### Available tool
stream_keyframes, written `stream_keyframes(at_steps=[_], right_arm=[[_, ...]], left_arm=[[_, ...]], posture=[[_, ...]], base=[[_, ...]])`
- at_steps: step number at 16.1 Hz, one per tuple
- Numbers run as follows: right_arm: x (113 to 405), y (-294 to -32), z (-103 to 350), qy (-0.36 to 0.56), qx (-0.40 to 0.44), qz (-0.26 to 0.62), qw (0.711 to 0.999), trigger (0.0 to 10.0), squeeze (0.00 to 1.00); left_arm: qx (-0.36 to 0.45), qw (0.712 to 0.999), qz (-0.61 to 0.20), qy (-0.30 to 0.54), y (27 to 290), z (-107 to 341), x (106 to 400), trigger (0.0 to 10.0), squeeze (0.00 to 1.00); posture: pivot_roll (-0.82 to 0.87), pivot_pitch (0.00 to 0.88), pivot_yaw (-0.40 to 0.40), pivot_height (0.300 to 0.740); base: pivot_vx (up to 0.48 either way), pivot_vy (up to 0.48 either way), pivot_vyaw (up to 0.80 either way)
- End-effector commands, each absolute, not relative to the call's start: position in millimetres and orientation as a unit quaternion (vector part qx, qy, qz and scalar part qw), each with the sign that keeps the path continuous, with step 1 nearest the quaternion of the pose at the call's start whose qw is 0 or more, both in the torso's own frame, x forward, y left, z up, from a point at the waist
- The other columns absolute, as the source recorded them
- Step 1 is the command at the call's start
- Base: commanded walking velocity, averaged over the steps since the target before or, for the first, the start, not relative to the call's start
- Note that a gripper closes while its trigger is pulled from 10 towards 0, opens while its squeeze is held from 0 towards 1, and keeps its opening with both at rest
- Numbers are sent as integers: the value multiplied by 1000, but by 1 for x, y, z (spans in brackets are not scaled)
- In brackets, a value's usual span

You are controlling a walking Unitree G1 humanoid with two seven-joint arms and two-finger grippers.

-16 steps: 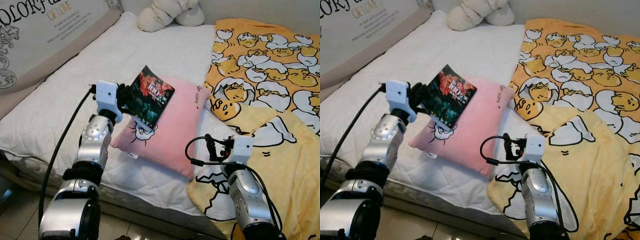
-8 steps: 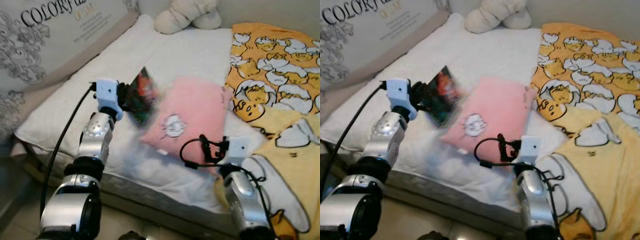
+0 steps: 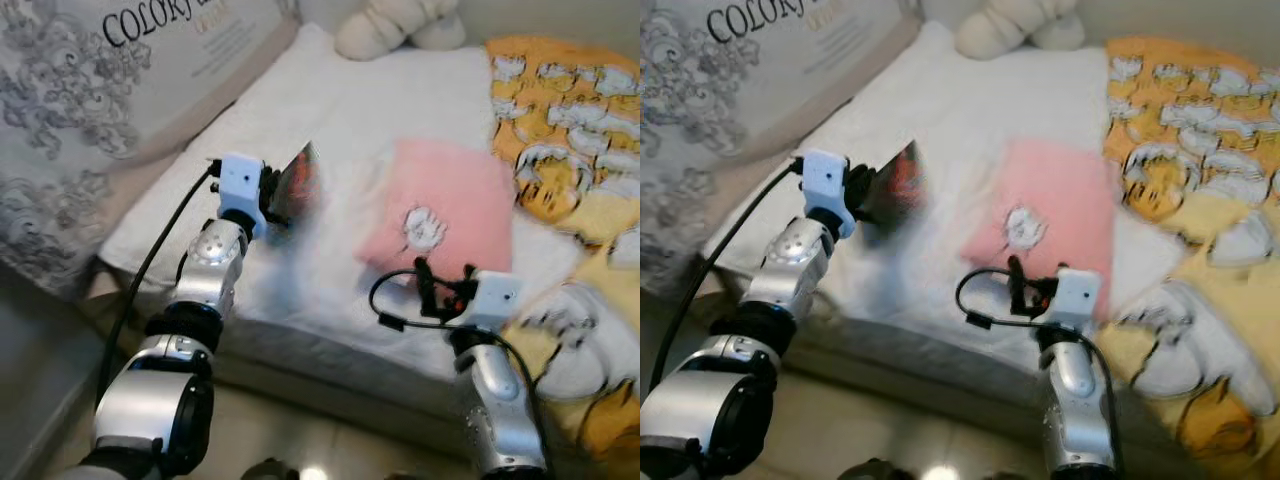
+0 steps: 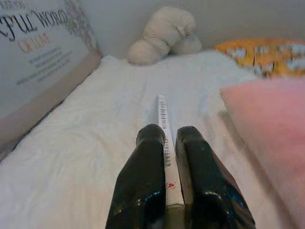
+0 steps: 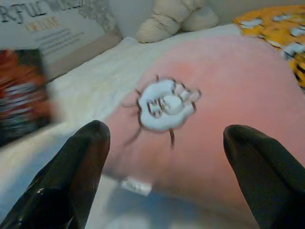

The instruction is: Clean up the room

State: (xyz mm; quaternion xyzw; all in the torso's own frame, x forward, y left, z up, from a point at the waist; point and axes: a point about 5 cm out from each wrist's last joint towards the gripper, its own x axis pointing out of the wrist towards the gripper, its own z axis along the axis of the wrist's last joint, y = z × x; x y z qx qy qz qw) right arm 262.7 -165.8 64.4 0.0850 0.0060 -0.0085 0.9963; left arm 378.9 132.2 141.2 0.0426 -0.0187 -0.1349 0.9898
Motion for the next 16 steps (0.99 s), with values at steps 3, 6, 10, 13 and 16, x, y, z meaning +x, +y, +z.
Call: stream_keyframes(at_steps=[3, 6, 10, 13, 16], right_arm=[[260, -169, 62, 17, 82, -18, 996, 10000, 0], [261, -167, 62, 20, 81, -13, 996, 10000, 0], [260, -165, 61, 25, 79, -5, 997, 10000, 0], [259, -165, 61, 26, 79, -3, 997, 10000, 0], [255, -165, 59, 31, 76, -1, 997, 10000, 0]], left_arm=[[54, 988, -140, -42, 125, 148, 380, 10000, 0], [49, 988, -135, -52, 123, 149, 379, 10000, 0], [54, 990, -118, -57, 127, 151, 380, 10000, 0], [54, 991, -110, -58, 129, 154, 383, 10000, 0], [64, 992, -92, -60, 136, 160, 388, 10000, 0]], posture=[[-37, 0, 50, 740], [-30, 0, 45, 740], [-28, 0, 40, 740], [-33, 0, 40, 740], [-43, 0, 37, 740]], base=[[0, 0, 0], [0, 0, 0], [480, 0, 0], [480, 0, 0], [475, 0, 0]])
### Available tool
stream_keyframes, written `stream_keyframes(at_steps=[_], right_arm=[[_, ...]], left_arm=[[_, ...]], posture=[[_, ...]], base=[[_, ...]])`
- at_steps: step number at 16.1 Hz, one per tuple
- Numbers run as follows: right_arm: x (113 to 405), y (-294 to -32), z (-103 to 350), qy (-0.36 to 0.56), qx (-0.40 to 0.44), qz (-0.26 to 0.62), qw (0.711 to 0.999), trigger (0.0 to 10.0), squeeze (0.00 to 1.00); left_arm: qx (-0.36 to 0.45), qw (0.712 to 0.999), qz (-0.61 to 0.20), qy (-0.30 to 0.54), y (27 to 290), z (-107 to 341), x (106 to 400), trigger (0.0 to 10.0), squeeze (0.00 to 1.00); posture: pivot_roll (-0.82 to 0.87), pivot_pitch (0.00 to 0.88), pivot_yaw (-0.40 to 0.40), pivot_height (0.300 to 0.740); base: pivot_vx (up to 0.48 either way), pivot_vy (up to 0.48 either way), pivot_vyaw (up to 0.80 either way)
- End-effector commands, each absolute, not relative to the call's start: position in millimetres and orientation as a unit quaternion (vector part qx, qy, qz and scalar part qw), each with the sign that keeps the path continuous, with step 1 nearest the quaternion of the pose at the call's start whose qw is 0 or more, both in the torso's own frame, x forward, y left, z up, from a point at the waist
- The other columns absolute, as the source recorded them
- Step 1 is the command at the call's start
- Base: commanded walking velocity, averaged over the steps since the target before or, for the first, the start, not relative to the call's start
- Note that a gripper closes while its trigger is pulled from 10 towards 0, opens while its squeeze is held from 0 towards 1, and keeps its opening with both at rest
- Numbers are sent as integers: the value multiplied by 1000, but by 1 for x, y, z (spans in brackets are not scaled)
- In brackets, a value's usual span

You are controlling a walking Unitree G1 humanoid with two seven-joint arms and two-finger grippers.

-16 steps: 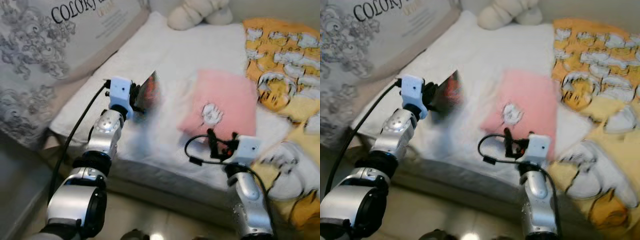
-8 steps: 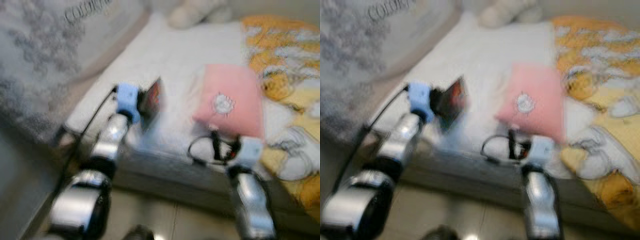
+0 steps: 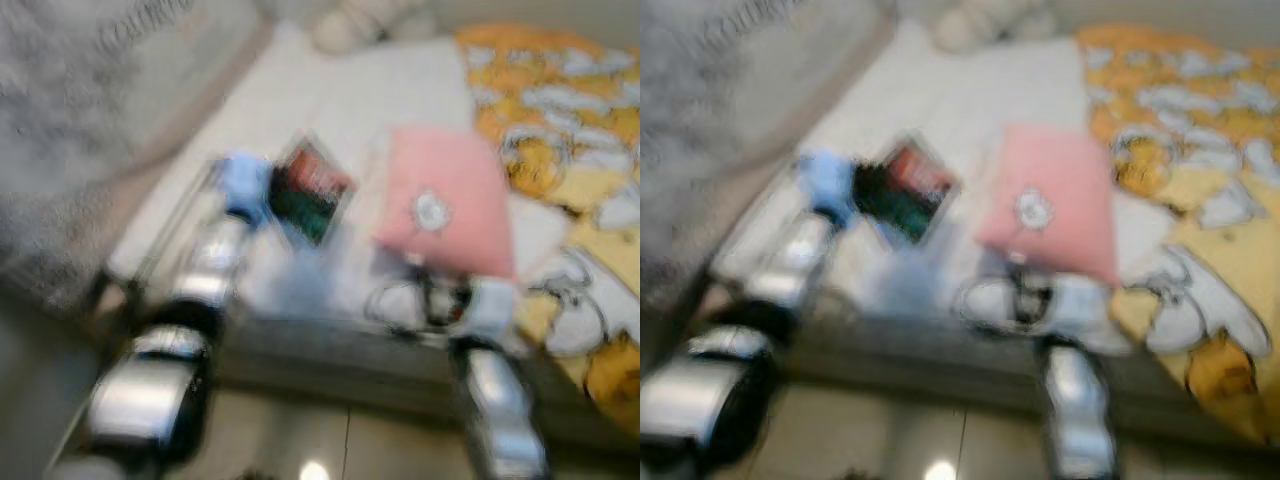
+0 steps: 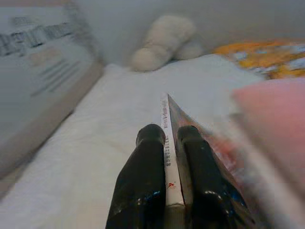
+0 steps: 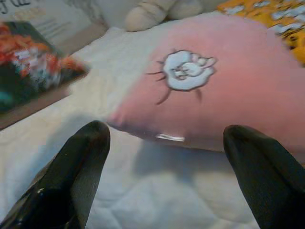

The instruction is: Clean up the room

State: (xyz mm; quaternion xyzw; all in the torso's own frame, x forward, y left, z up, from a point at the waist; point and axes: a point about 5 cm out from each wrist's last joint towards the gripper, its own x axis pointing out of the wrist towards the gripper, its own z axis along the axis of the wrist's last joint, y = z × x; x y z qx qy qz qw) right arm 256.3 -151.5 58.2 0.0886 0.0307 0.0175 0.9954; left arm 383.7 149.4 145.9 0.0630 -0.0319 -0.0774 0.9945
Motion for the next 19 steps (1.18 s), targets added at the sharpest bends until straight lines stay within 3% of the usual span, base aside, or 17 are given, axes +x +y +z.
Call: stream_keyframes(at_steps=[1, 7, 9, 10, 12, 14, 16, 19], right_arm=[[253, -166, 59, 32, 75, 0, 997, 10000, 0], [231, -185, 63, 48, 50, 1, 998, 10000, 0], [213, -199, 71, 69, 19, 10, 997, 10000, 0], [201, -206, 77, 82, 5, 20, 996, 10000, 0], [184, -206, 99, 84, 37, 48, 995, 10000, 0], [176, -189, 119, 74, 67, 111, 989, 10000, 0], [168, -172, 135, 80, 88, 160, 980, 10000, 0], [162, -173, 129, 112, 86, 162, 977, 10000, 0]], left_arm=[[66, 992, -89, -61, 136, 161, 389, 10000, 0], [61, 989, -127, -52, 100, 174, 397, 10000, 0], [-37, 998, -56, -10, 105, 171, 403, 10000, 0], [-129, 991, -10, 24, 113, 159, 401, 10000, 0], [-282, 954, 53, 90, 118, 123, 389, 10000, 0], [-315, 939, 65, 119, 110, 108, 382, 10000, 0], [-331, 941, 31, 67, 97, 141, 394, 10000, 0], [-407, 913, 30, 12, 102, 172, 406, 10000, 0]], posture=[[-48, 0, 38, 740], [-135, 0, -13, 740], [-211, 6, -87, 740], [-258, 49, -112, 740], [-379, 121, -176, 740], [-395, 127, -187, 740], [-407, 123, -188, 740], [-393, 109, -183, 740]], base=[[472, 0, 0], [469, 0, 0], [0, 0, 0], [0, 0, 0], [0, 0, 0], [0, 0, 0], [0, 0, 0], [0, 0, 0]])
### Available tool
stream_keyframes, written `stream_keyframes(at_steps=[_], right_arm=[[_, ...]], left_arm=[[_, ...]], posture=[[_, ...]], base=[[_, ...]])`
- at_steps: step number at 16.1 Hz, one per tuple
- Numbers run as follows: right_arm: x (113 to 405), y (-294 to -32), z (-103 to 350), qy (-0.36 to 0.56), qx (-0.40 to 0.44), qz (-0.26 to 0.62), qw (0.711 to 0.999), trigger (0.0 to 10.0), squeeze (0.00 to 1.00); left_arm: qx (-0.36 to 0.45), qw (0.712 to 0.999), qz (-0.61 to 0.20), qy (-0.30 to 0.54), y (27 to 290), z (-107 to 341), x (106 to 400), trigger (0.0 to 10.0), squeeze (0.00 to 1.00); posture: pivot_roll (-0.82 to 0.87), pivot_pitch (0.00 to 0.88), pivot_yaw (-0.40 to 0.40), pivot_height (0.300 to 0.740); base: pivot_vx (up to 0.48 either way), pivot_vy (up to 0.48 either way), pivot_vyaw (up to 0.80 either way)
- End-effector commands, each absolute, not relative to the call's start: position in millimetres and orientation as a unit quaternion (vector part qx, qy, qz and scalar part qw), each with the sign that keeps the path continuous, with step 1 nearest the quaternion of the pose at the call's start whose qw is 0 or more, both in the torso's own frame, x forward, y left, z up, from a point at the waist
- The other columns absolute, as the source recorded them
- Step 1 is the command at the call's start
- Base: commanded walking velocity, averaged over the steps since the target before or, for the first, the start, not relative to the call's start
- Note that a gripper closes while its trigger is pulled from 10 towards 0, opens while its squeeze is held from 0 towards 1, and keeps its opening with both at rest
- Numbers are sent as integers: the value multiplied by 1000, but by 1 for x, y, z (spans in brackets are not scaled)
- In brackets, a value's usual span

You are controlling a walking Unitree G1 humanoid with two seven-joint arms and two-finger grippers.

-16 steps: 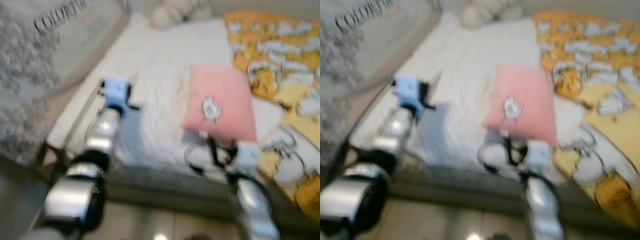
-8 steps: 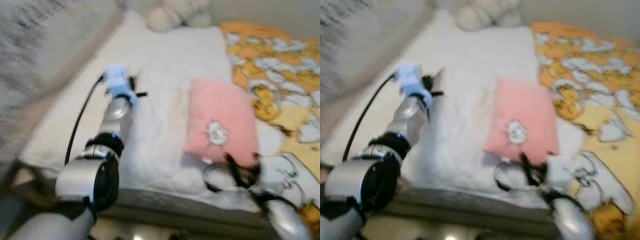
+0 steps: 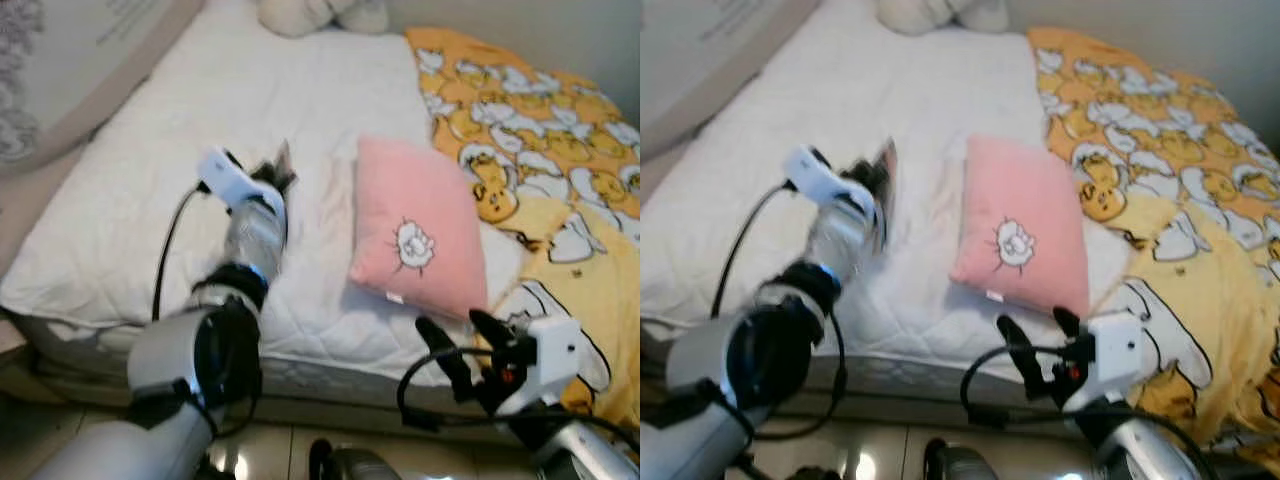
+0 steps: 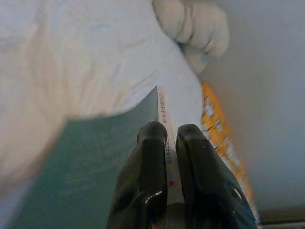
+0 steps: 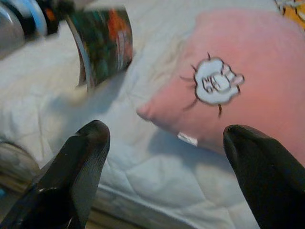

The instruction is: Clean up the room

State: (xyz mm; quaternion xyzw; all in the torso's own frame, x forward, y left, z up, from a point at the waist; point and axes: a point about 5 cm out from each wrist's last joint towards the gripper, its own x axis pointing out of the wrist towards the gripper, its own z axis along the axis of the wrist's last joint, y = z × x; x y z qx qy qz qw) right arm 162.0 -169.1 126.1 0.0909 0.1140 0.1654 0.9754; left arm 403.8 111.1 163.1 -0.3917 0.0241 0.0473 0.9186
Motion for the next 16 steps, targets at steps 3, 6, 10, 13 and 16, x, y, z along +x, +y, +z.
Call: stream_keyframes(at_steps=[3, 6, 10, 13, 16], right_arm=[[159, -176, 119, 132, 101, 154, 974, 10000, 0], [160, -182, 112, 131, 157, 135, 969, 10000, 0], [150, -166, 110, 150, 179, 159, 959, 10000, 0], [143, -164, 114, 155, 178, 165, 958, 10000, 0], [142, -155, 116, 145, 192, 159, 958, 10000, 0]], left_arm=[[-255, 962, -33, -94, 94, 238, 417, 10000, 0], [-287, 952, -35, -97, 100, 243, 419, 10000, 0], [-412, 909, 67, 12, 141, 169, 408, 10000, 0], [-404, 899, 146, 90, 170, 111, 384, 10000, 0], [-353, 914, 174, 96, 196, 104, 377, 10000, 0]], posture=[[-333, 78, -159, 740], [-290, 83, -133, 740], [-313, 182, -137, 740], [-336, 234, -121, 740], [-325, 261, -88, 740]], base=[[0, 0, 0], [0, 0, 0], [0, 0, 0], [0, 0, 0], [0, 0, 0]])
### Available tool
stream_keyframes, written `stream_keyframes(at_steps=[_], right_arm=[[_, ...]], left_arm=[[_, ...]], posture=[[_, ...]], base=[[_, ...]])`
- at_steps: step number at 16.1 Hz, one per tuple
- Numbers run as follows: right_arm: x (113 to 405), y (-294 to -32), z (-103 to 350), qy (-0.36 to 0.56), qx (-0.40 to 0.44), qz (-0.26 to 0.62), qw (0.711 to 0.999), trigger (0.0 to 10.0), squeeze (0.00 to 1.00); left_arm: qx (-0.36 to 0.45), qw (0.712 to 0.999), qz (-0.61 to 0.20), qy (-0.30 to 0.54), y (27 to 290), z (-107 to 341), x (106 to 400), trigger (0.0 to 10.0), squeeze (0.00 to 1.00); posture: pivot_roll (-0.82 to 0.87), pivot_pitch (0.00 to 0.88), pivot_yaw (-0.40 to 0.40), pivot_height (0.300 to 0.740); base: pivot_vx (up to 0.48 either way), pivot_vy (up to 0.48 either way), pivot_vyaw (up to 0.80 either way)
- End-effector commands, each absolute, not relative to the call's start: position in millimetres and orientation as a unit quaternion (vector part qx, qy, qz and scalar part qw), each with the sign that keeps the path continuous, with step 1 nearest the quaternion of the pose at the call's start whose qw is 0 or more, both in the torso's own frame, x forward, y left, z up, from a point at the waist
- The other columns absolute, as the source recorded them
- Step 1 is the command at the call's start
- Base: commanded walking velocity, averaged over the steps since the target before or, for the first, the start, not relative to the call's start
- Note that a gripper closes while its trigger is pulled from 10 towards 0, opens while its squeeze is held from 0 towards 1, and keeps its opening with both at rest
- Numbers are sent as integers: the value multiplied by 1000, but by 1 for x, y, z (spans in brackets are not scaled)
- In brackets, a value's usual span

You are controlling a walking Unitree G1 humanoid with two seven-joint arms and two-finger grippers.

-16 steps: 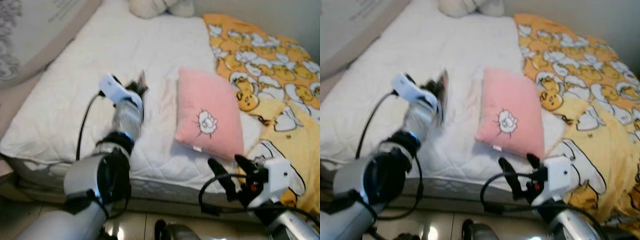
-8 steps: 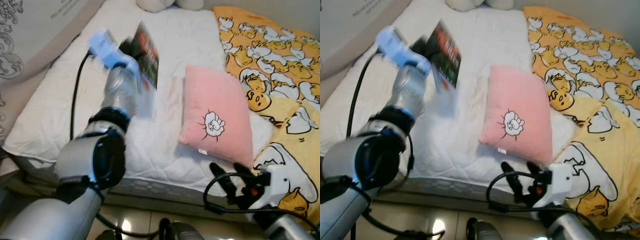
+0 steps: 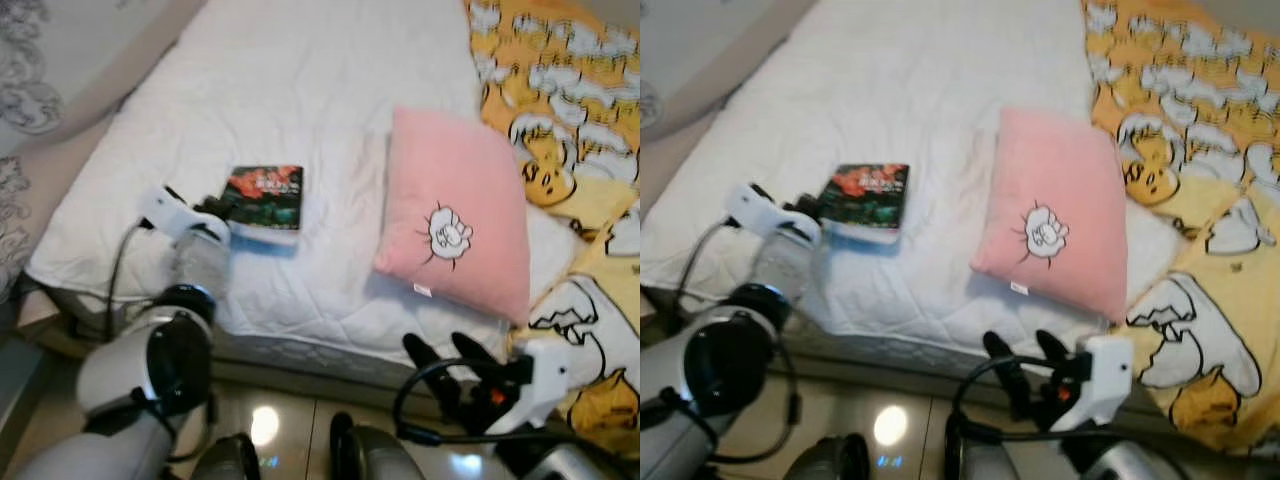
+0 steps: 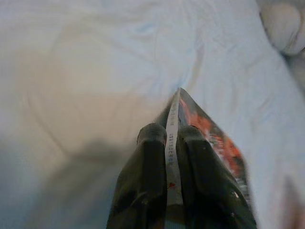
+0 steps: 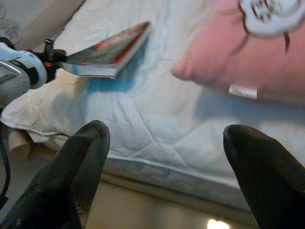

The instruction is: Clean up the room

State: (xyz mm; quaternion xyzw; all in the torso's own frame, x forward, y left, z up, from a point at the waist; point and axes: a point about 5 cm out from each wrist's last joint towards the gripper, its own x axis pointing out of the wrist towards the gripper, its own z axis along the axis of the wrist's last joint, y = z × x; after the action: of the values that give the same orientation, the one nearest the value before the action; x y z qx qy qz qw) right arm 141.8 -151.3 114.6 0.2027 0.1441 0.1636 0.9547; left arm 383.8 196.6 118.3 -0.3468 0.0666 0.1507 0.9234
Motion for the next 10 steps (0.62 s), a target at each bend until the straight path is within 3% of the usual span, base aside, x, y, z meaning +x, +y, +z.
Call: stream_keyframes(at_steps=[1, 5, 9, 10], right_arm=[[137, -151, 115, 145, 201, 154, 956, 10000, 0], [122, -139, 109, 162, 213, 145, 953, 10000, 0], [117, -139, 104, 171, 205, 136, 954, 10000, 0], [117, -140, 104, 171, 205, 135, 954, 10000, 0]], left_arm=[[-312, 929, 175, 94, 206, 108, 378, 10000, 0], [-202, 958, 181, 94, 233, 115, 375, 10000, 0], [-172, 950, 253, 57, 283, 120, 359, 10000, 0], [-169, 951, 253, 56, 284, 119, 358, 10000, 0]], posture=[[-315, 279, -61, 740], [-300, 304, -14, 740], [-296, 298, -11, 740], [-296, 298, -11, 740]], base=[[0, 0, 0], [0, 0, 0], [0, 0, 0], [0, 0, 0]])
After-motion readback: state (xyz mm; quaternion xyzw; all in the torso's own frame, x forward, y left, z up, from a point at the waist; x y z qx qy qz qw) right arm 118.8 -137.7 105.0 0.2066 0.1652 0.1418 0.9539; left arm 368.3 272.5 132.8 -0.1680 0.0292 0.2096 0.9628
